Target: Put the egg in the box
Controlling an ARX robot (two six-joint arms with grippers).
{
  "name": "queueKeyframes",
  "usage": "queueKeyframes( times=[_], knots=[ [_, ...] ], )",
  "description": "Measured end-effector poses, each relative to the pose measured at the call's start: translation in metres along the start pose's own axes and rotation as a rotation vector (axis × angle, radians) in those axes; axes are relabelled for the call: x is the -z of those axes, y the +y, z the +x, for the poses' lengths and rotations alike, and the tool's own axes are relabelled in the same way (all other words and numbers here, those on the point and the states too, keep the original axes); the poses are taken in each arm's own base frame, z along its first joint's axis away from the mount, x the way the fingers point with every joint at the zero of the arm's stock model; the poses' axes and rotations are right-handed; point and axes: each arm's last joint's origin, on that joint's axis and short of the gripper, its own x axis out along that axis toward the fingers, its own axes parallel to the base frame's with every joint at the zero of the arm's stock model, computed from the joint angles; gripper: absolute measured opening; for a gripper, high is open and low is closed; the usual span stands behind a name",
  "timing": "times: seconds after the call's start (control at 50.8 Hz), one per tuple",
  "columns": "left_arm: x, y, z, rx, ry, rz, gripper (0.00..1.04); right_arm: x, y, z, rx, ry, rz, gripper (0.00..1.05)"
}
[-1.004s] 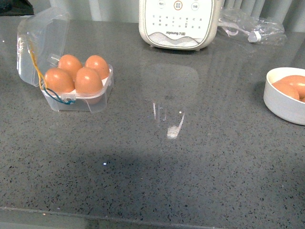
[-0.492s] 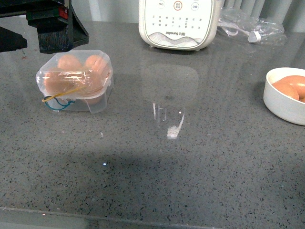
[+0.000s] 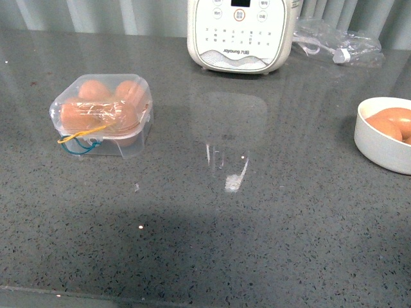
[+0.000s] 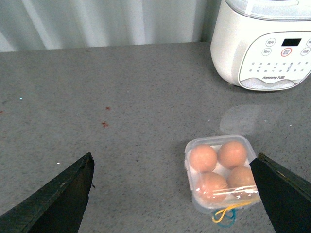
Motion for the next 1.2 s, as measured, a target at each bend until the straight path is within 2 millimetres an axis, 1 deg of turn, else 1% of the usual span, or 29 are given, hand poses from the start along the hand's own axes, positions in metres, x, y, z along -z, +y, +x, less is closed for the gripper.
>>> queueKeyframes(
  times=[0.098, 0.177, 0.315, 0.492, 0.512, 0.532, 0.551, 0.571, 0.611, 0.63, 0.67, 0.689, 0.729, 0.827, 0.926, 1.044, 1.201],
  knots=[
    [0.008, 0.015, -0.020, -0.001, 0.005, 0.035, 0.98, 0.000, 0.000, 0.000, 0.000, 0.000, 0.000, 0.97],
    [0.017, 0.026, -0.030, -0.009, 0.026, 0.048, 0.98, 0.000, 0.000, 0.000, 0.000, 0.000, 0.000, 0.97],
    [0.025, 0.039, -0.040, -0.030, 0.044, 0.055, 0.98, 0.000, 0.000, 0.000, 0.000, 0.000, 0.000, 0.97],
    [0.030, 0.051, -0.050, -0.055, 0.044, 0.059, 0.98, 0.000, 0.000, 0.000, 0.000, 0.000, 0.000, 0.97],
    [0.032, 0.051, -0.051, -0.062, 0.029, 0.055, 0.97, 0.000, 0.000, 0.000, 0.000, 0.000, 0.000, 0.97],
    [0.032, 0.050, -0.051, -0.069, 0.013, 0.044, 0.95, 0.000, 0.000, 0.000, 0.000, 0.000, 0.000, 0.97],
    [0.036, 0.049, -0.052, -0.091, -0.049, 0.033, 0.90, 0.000, 0.000, 0.000, 0.000, 0.000, 0.000, 0.97],
    [0.037, 0.048, -0.052, -0.096, -0.068, 0.034, 0.88, 0.000, 0.000, 0.000, 0.000, 0.000, 0.000, 0.97],
    [0.044, 0.044, -0.055, -0.111, -0.140, 0.003, 0.81, 0.000, 0.000, 0.000, 0.000, 0.000, 0.000, 0.97],
    [0.046, 0.043, -0.056, -0.113, -0.154, -0.003, 0.79, 0.000, 0.000, 0.000, 0.000, 0.000, 0.000, 0.97],
    [0.054, 0.037, -0.059, -0.110, -0.197, -0.018, 0.72, 0.000, 0.000, 0.000, 0.000, 0.000, 0.000, 0.97],
    [0.055, 0.036, -0.059, -0.111, -0.203, -0.026, 0.70, 0.000, 0.000, 0.000, 0.000, 0.000, 0.000, 0.97],
    [0.061, 0.031, -0.062, -0.105, -0.219, -0.040, 0.63, 0.000, 0.000, 0.000, 0.000, 0.000, 0.000, 0.97],
    [0.077, 0.023, -0.064, -0.106, -0.218, -0.069, 0.49, 0.000, 0.000, 0.000, 0.000, 0.000, 0.000, 0.97],
    [0.096, 0.011, -0.066, -0.106, -0.202, -0.090, 0.25, 0.000, 0.000, 0.000, 0.000, 0.000, 0.000, 0.97],
    [0.109, 0.002, -0.068, -0.102, -0.207, -0.099, 0.03, 0.000, 0.000, 0.000, 0.000, 0.000, 0.000, 0.97],
    [0.123, -0.008, -0.072, -0.099, -0.216, -0.097, 0.04, 0.000, 0.000, 0.000, 0.000, 0.000, 0.000, 0.97]
  ],
)
